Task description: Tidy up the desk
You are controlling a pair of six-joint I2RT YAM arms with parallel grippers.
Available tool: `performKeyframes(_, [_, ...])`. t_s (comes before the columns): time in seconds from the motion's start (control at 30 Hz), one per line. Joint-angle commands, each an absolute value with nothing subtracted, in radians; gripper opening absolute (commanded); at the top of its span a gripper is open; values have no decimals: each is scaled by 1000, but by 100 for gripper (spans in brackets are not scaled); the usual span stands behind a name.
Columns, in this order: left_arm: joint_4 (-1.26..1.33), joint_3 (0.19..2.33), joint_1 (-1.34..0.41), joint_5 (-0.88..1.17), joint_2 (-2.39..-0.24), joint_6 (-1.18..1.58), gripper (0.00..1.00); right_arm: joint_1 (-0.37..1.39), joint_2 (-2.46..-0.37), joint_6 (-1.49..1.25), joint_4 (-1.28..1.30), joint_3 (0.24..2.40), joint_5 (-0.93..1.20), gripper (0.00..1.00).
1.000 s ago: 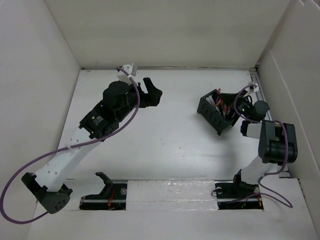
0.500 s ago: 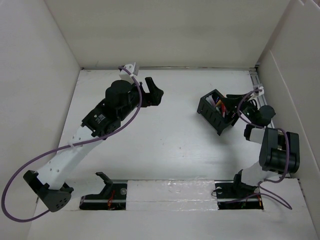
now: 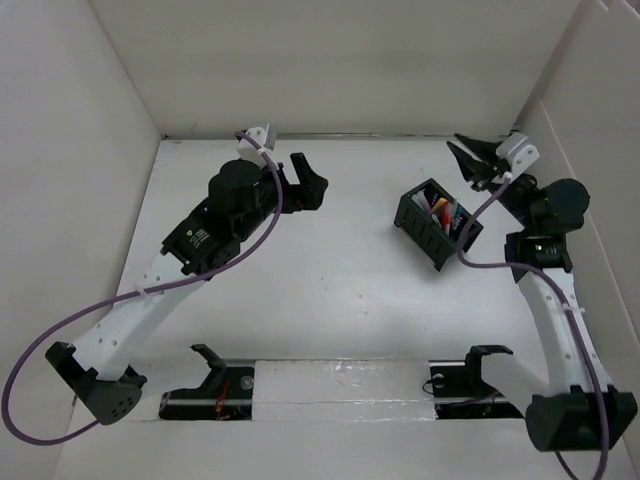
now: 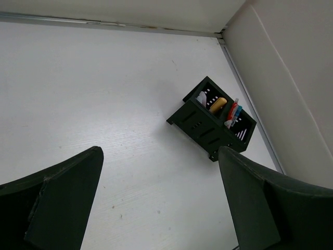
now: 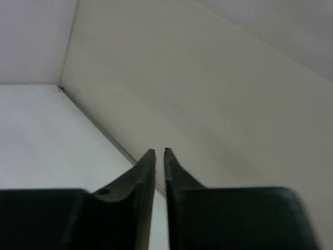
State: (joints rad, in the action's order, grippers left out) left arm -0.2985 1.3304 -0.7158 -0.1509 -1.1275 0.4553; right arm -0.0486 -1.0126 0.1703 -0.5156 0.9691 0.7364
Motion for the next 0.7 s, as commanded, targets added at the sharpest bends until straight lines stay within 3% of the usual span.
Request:
performKeyframes(0.0, [-245,1384,-712,-173,-1074,440,90,70,-922,486,-103,1038,591,10])
performKeyframes(0.03, [-248,1382,-712,-181,-1065,439,90,140,-895,511,-59,1040,525,0])
performKeyframes(0.23, [-333,1355,-712,-328,-957,459,97,354,-663,525,193,979,274,0])
performKeyframes(0.27, [-356,1335,-712,-345,-922,462,99,370,-634,512,253,976,235,8])
performKeyframes(0.3, [-365,1327,-712,-379,-904,468,99,383,-568,509,279,974,197,30])
performKeyframes(0.4, [-383,1305,-712,-419,-845,483,99,405,-487,483,327,986,49,64])
performKeyframes(0.53, [-379,1307,-712,-451,-801,486,99,405,-443,477,357,1046,-125,87])
performKeyframes(0.57, [-380,1307,-712,-460,-795,492,99,405,-446,483,348,1052,-136,100])
performKeyframes(0.67, [-367,1295,-712,-454,-785,492,99,405,-477,491,347,1066,-152,100])
